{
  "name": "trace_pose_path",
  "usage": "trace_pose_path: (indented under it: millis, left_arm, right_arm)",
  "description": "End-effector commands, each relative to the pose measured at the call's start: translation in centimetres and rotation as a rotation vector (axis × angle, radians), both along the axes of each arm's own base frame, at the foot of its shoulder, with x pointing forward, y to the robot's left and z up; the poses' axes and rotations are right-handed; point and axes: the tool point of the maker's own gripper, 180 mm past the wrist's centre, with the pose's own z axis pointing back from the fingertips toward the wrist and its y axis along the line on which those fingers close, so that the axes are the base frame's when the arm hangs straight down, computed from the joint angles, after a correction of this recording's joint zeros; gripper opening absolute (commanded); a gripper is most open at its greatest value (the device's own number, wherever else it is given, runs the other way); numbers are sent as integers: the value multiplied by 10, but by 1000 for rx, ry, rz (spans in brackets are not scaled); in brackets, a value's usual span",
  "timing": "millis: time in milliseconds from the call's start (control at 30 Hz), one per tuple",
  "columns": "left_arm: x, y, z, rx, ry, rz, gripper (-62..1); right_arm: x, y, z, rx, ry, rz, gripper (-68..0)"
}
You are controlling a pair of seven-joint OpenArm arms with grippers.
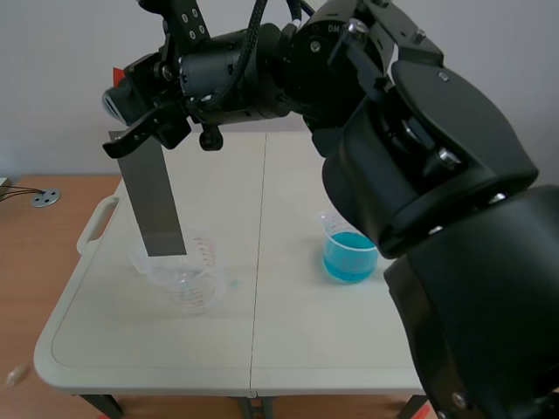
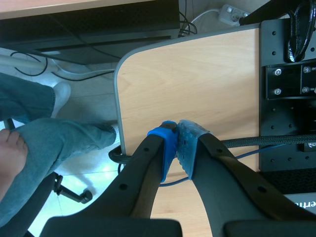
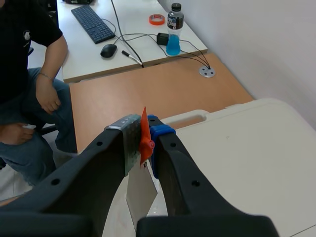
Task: Hold the metal plate by the orange handle, dip it into the blue solution, take it out and point at it, then put the plate back in the beaker on the left.
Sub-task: 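Put the plate into the left beaker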
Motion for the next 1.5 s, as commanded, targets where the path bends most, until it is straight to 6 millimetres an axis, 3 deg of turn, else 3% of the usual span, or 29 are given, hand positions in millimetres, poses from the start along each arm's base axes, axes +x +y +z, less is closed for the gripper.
trace_pose_path:
  millis: [0,633,1467]
  left_arm:
    - [2,0,4,-1,-15,-3,-591]
    - [19,1,7,-2,-75,-9,-590]
    - [22,1,7,-3,-80,-9,-591]
  right_arm:
    - [2,7,17,40,-32,12,-662]
    - [12,6,-28,0,42,-13,-662]
    - [16,4,-75,-39,114,-33,-662]
